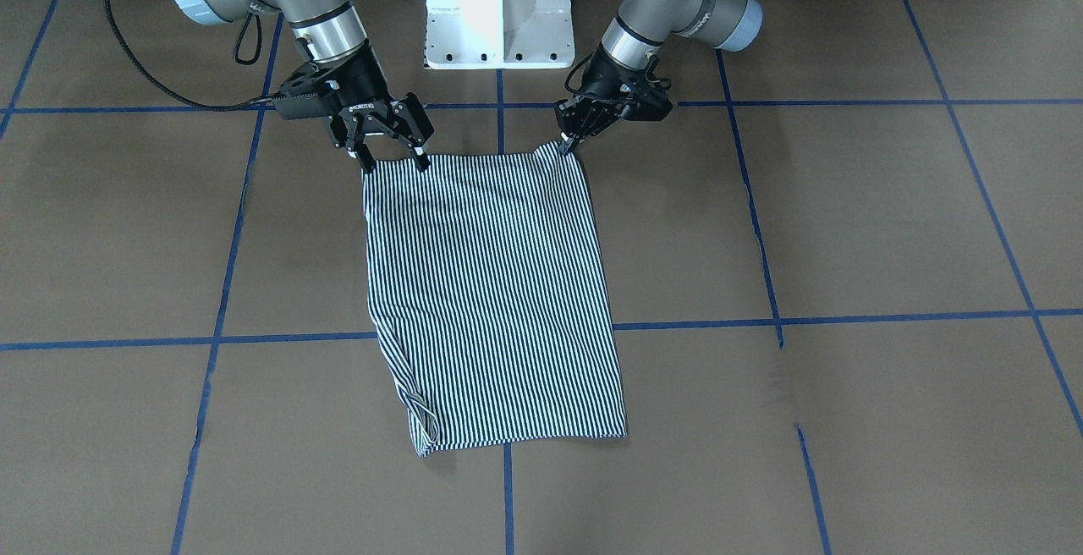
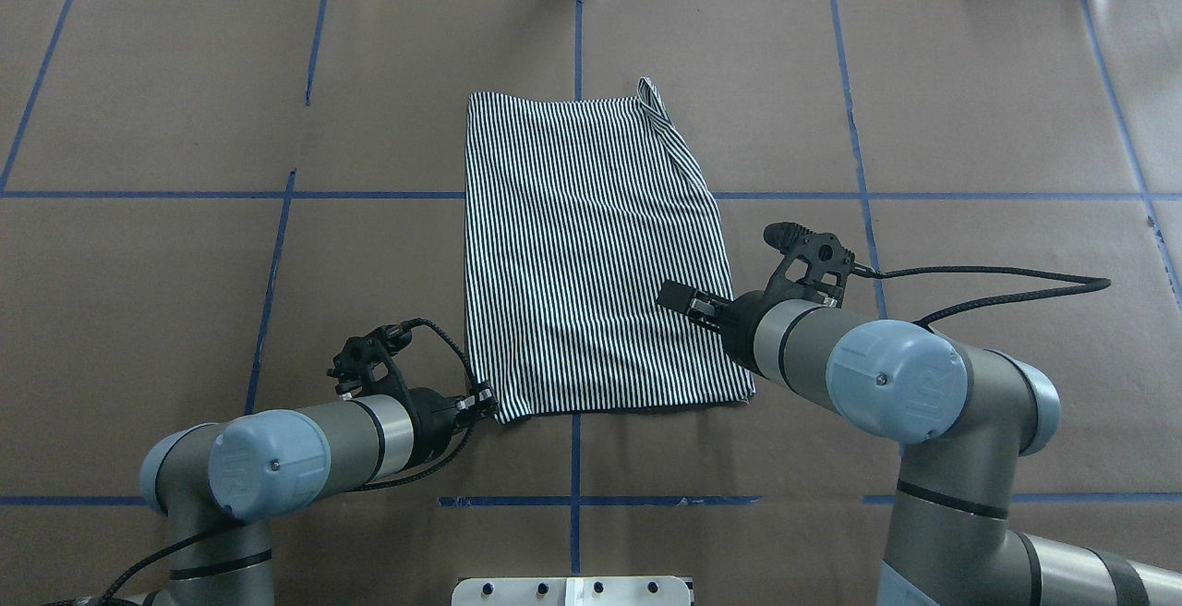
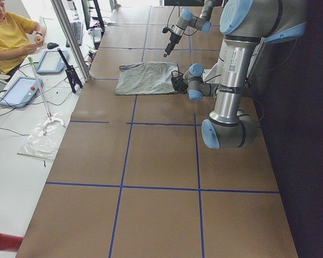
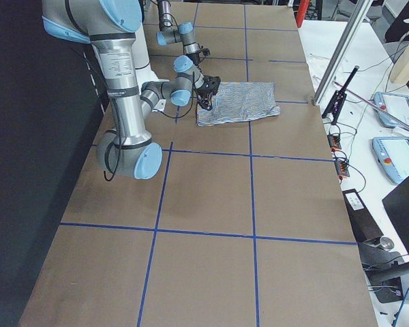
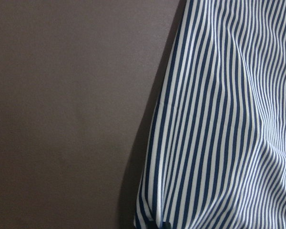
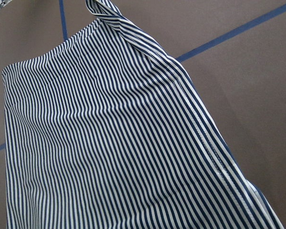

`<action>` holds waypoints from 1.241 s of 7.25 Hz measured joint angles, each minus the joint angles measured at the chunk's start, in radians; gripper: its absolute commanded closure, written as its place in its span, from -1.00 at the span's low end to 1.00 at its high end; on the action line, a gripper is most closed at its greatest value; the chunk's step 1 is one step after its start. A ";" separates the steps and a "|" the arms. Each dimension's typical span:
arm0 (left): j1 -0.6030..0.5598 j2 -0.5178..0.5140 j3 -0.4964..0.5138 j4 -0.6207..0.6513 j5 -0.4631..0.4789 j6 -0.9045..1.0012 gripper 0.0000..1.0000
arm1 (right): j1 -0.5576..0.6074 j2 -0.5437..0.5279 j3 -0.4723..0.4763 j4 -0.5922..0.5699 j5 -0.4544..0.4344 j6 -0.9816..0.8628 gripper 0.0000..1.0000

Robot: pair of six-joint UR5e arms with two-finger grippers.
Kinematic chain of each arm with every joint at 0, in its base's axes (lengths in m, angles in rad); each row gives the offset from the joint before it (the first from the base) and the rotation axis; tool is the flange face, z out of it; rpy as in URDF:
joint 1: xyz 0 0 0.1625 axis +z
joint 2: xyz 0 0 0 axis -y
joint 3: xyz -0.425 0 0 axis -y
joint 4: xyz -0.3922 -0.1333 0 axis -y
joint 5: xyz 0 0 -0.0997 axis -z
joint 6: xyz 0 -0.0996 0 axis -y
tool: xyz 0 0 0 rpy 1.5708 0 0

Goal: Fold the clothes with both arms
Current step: 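Move the right gripper along the near edge toward the left gripper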

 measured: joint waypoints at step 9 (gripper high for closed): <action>0.000 -0.001 -0.013 0.000 -0.002 0.005 1.00 | -0.088 0.182 -0.120 -0.395 -0.027 0.258 -0.47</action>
